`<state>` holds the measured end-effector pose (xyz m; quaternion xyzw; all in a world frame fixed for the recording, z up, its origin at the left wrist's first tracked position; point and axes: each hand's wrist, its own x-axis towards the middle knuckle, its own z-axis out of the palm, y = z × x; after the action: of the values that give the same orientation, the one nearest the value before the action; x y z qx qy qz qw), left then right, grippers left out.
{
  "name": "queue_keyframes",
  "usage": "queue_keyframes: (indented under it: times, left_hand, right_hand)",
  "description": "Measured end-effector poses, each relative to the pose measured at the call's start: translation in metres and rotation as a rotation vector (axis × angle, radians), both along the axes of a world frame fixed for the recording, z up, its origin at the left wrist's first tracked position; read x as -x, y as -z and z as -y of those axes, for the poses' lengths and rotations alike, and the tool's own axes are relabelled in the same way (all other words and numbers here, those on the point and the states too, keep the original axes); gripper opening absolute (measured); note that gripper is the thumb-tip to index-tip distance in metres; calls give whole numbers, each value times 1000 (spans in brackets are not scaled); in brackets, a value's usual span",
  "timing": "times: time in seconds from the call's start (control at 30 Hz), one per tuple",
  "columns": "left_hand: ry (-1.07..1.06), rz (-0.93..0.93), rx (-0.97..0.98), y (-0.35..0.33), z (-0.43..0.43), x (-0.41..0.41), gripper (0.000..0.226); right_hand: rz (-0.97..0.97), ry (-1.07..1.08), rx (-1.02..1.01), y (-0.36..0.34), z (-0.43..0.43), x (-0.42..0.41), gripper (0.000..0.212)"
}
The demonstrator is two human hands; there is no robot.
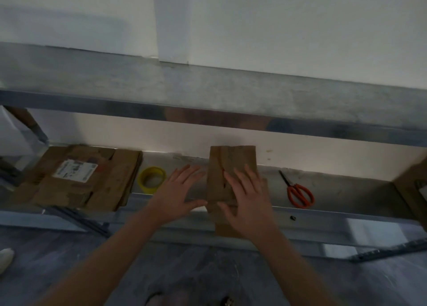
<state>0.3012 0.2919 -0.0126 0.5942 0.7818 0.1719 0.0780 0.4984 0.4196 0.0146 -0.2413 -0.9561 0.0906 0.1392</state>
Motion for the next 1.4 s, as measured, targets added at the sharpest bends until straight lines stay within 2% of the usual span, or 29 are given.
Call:
queue_keyframes:
  times: [0.13, 0.23, 0.33, 0.47, 0.53, 0.63, 0.77, 0.87, 0.97, 1.0, 1.07, 1.13, 1.17, 1.23, 1.3, 1.4]
  left_hand:
    - [9, -34, 103, 9, 39, 66, 84]
    - [1, -83, 159, 23, 68, 112, 89]
    - [26, -110, 203, 44, 87, 141, 84]
    - [90, -216, 390, 78, 93, 161, 72]
    - [107, -222, 393, 87, 88, 165, 67]
    - [163, -240, 426, 97, 77, 172, 59]
    - [175, -223, 387, 108, 67, 176, 49]
    - [171, -218, 363, 113, 65, 177, 47]
    - [143, -159, 325, 111, 66, 173, 51]
    - [143, -135, 294, 108, 67, 171, 52]
    - [160, -103, 179, 98, 68, 166, 52]
    - [225, -85, 12, 83, 67, 156, 49]
    - [264, -54, -63, 76, 64, 144, 50]
    - [349, 171, -83, 64, 55, 105, 56]
    - [409, 433, 40, 57, 44, 53, 66]
    - [444, 560, 60, 59, 24, -2, 81]
  right_hand:
    - [76, -107, -134, 12, 56, 66, 62]
    - [94, -127, -110, 32, 91, 117, 60]
    - [179, -51, 61, 58, 107, 156, 63]
    - [332, 158, 278, 104, 103, 173, 67]
    - [349, 249, 351, 122, 94, 172, 64]
    - [349, 296, 356, 141, 86, 174, 55]
    - [237, 336, 333, 155, 84, 179, 34]
    - [234, 341, 346, 155, 86, 183, 36]
    - [108, 299, 363, 130, 99, 181, 44]
    - [-19, 223, 277, 117, 108, 172, 43]
    - [-233, 65, -53, 94, 127, 139, 45]
    - [-259, 224, -236, 74, 132, 94, 56]
    - [-227, 395, -237, 64, 125, 74, 60]
    - [-56, 701, -87, 51, 105, 44, 68]
    - [41, 776, 87, 44, 85, 31, 72]
    - [-16, 775, 138, 41, 64, 23, 71]
